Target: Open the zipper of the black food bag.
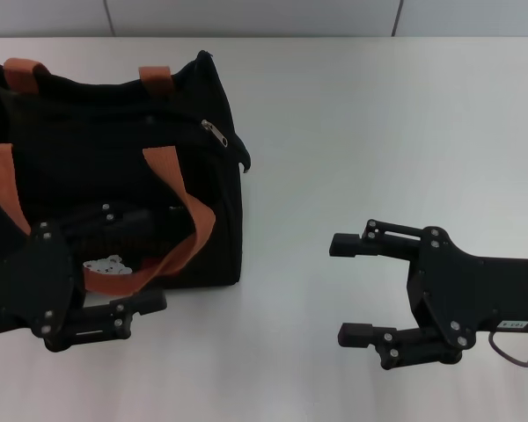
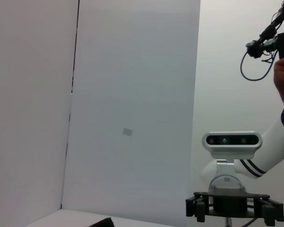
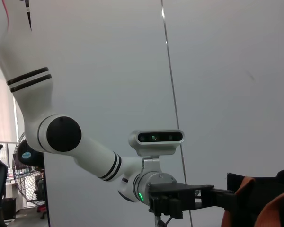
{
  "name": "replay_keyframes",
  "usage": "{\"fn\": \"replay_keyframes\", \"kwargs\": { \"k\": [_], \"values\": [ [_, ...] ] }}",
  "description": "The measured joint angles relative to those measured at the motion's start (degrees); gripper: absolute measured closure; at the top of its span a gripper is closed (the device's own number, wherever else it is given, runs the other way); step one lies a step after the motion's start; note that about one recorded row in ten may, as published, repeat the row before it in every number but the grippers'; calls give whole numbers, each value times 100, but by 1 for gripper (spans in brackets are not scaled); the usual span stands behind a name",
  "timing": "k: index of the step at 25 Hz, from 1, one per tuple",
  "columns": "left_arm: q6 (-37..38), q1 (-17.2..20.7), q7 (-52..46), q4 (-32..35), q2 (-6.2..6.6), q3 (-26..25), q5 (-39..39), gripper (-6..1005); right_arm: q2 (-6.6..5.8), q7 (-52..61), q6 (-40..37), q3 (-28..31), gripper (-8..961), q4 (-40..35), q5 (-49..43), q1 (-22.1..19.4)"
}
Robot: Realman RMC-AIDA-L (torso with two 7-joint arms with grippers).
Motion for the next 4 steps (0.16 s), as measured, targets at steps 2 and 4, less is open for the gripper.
{"fn": "replay_keyframes", "kwargs": {
  "k": [2,4],
  "values": [
    [4,1,-2,1,-9,-7,-3,197,0,1,0,8,123,-1,3,-4],
    [9,1,-4,2,-19,-11,-9,197,0,2,0,10,123,-2,8,-9]
  ]
}}
